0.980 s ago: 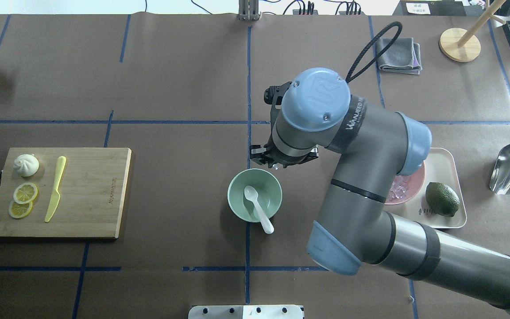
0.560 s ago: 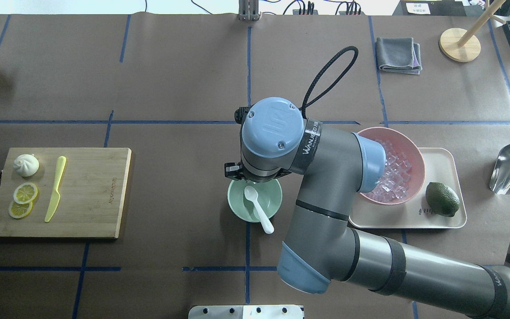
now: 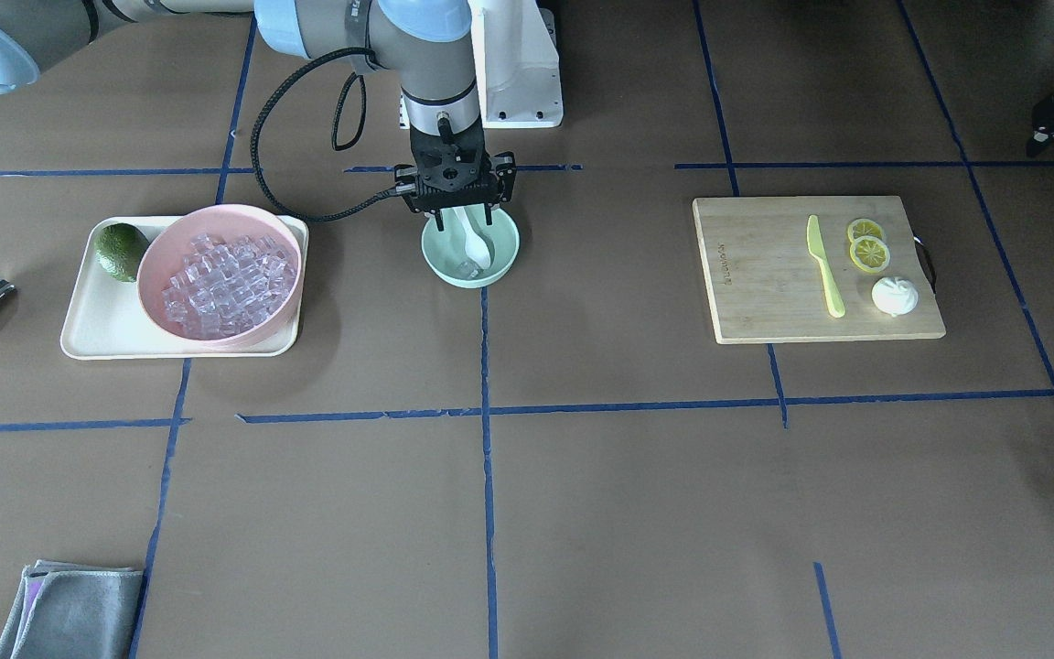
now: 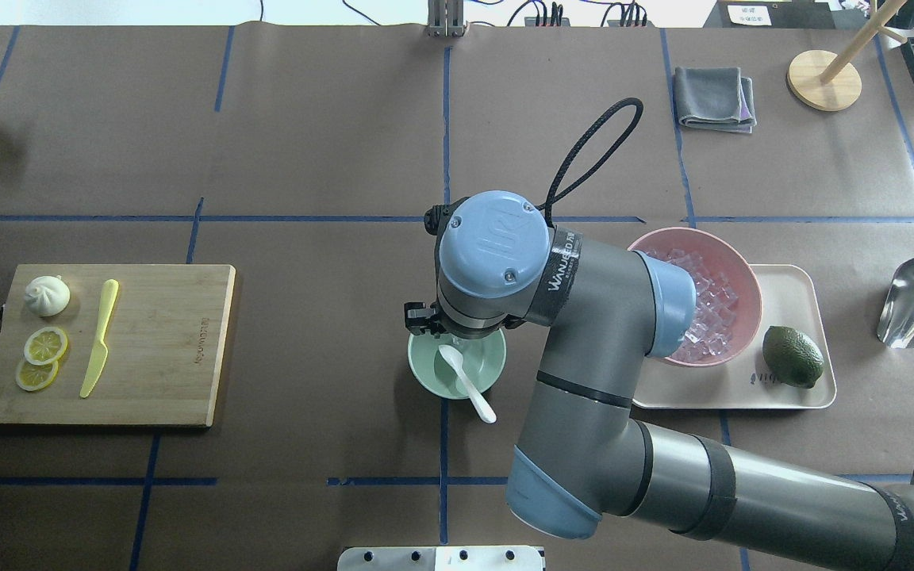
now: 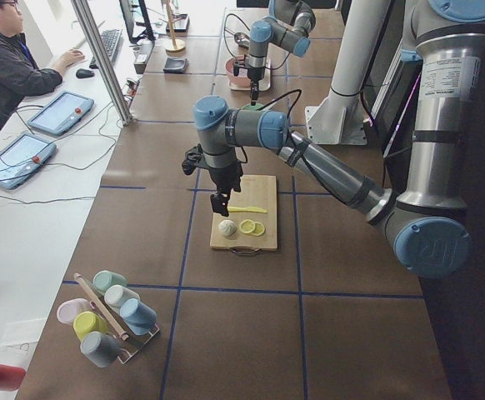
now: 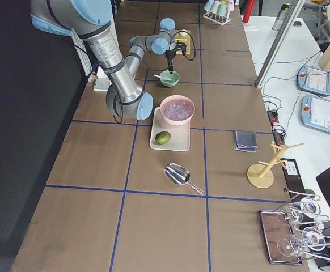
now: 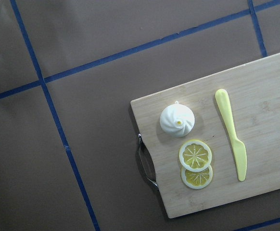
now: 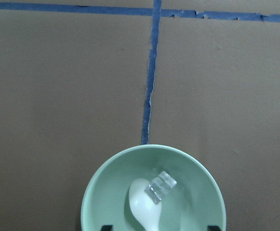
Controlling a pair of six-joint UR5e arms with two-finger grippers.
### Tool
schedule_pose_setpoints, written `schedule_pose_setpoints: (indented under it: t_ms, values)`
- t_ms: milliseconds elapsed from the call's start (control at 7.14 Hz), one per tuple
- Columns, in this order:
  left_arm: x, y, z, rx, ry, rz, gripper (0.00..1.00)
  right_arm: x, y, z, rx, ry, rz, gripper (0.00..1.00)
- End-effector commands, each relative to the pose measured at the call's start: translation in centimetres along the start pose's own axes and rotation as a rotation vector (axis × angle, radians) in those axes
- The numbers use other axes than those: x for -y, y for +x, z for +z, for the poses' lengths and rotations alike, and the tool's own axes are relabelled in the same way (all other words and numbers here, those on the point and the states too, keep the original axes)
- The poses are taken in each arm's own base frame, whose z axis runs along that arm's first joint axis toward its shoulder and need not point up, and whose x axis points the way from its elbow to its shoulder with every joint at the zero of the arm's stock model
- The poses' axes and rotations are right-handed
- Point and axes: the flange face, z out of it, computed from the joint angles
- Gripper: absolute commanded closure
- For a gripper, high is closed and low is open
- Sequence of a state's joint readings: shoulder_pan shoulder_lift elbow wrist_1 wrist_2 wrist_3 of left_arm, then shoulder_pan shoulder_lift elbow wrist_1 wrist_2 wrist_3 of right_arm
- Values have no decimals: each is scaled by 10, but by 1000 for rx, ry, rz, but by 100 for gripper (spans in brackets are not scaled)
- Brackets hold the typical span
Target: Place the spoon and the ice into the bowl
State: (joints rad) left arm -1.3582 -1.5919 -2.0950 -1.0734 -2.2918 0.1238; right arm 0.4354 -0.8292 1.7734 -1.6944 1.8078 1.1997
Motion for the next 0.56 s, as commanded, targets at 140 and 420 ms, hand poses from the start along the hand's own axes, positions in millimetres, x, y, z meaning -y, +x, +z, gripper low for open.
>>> schedule_pose_setpoints:
  t_ms: [140,420]
  values:
    - [-4,-31,10,-4,-21,-51,0,14,37,-39,-10,24,27,0]
    - [-15,-98,37,-12,-4,-30,0,45,142,-106,-65,17,-46,0]
